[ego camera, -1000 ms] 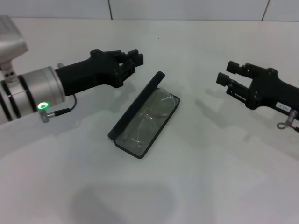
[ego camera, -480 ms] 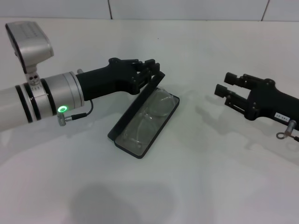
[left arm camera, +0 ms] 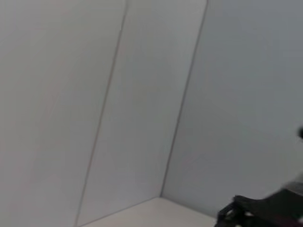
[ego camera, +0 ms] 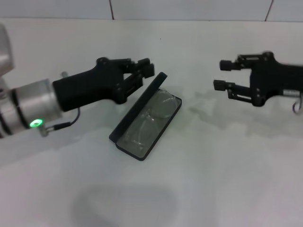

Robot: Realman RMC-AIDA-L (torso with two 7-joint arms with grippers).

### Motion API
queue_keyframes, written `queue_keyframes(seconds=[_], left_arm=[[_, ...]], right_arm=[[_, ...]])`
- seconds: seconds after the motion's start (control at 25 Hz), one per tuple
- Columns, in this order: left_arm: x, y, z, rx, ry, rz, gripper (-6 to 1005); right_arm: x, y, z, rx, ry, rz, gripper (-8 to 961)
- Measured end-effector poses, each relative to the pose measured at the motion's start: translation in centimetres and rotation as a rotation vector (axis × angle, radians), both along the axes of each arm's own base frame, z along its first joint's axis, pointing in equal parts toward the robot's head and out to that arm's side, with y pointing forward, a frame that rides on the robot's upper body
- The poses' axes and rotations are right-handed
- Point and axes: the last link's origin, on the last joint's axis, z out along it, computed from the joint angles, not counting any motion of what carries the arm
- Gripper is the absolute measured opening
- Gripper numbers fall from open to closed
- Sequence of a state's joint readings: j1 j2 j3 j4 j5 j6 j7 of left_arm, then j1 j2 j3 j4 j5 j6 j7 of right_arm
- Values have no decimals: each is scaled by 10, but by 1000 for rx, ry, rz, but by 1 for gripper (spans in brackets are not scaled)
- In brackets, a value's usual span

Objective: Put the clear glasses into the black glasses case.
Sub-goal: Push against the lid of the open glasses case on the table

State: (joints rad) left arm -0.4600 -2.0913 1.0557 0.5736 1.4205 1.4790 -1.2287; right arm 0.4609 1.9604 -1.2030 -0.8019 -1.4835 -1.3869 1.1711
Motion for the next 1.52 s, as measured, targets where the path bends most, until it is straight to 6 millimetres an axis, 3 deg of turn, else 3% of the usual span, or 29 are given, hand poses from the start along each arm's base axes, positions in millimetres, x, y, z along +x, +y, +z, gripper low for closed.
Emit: queue_keyframes(seconds=[0.2, 0.4, 0.6, 0.72, 0.76, 0.8, 1.08, 1.28, 1.52], left_arm=[[-15, -23, 12, 30, -61, 11, 141], [-30, -43, 21, 79, -107, 30, 141], [-35, -52, 24, 87, -135, 45, 141], [-37, -61, 29, 93, -154, 27, 141], [-37, -64, 32, 97, -157, 19, 141], [-37, -67, 34, 102, -157, 9, 141], [-45, -86, 50, 148, -137, -30, 141], [-54, -94, 62, 195, -147, -10, 141], [-55, -96, 63, 198, -150, -6, 140]], right_arm=[[-57, 20, 16, -24, -300, 205, 441], [-121, 35, 13, -60, -586, 339, 438], [-174, 45, -5, -112, -782, 468, 432], [-200, 44, -28, -167, -916, 569, 428], [-200, 44, -28, -167, -916, 569, 427], [-218, 41, -43, -170, -973, 663, 426], [-241, 31, -63, -161, -1036, 808, 418], [-237, 26, -76, -137, -1078, 864, 412], [-227, 26, -88, -93, -1092, 902, 406]])
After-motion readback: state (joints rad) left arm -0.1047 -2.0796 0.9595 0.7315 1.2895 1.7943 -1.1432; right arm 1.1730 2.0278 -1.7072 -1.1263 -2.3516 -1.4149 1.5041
